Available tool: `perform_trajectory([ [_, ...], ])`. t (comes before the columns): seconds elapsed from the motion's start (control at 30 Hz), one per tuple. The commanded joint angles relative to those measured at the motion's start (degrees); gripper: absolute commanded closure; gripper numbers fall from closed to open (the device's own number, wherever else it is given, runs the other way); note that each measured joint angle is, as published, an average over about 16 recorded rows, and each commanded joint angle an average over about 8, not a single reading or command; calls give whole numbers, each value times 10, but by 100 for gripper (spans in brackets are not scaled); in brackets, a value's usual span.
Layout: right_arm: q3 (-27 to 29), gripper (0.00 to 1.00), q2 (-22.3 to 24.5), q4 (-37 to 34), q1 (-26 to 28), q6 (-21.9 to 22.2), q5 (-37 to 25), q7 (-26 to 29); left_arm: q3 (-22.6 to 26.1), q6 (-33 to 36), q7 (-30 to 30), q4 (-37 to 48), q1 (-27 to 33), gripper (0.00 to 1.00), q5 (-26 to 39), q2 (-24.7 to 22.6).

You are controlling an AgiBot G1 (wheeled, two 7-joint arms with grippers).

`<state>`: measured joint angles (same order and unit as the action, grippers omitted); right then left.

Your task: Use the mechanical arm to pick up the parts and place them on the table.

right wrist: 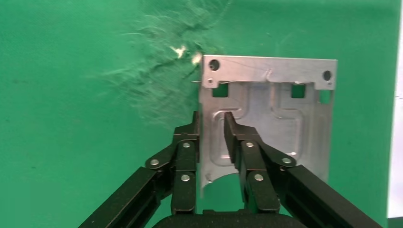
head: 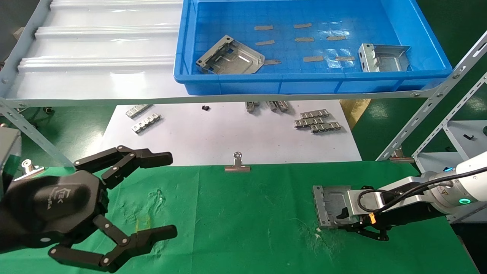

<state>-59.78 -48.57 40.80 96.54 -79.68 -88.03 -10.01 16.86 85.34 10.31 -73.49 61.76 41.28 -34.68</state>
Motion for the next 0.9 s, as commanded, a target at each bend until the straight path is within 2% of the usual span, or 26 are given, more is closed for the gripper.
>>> perform_trajectory([
  [0.03,0,0,1,4,1,2,-3,-1,0,0,0,0,0,0,0,0],
  [0.2,22,0,15,-1,1,-19,45,6,0,0,0,0,0,0,0,0],
  [0.4,42,0,24,-26,-8,-16,88,9,0,0,0,0,0,0,0,0],
  [0.9,44,0,25,-28,-10,-8,88,9,0,0,0,0,0,0,0,0],
])
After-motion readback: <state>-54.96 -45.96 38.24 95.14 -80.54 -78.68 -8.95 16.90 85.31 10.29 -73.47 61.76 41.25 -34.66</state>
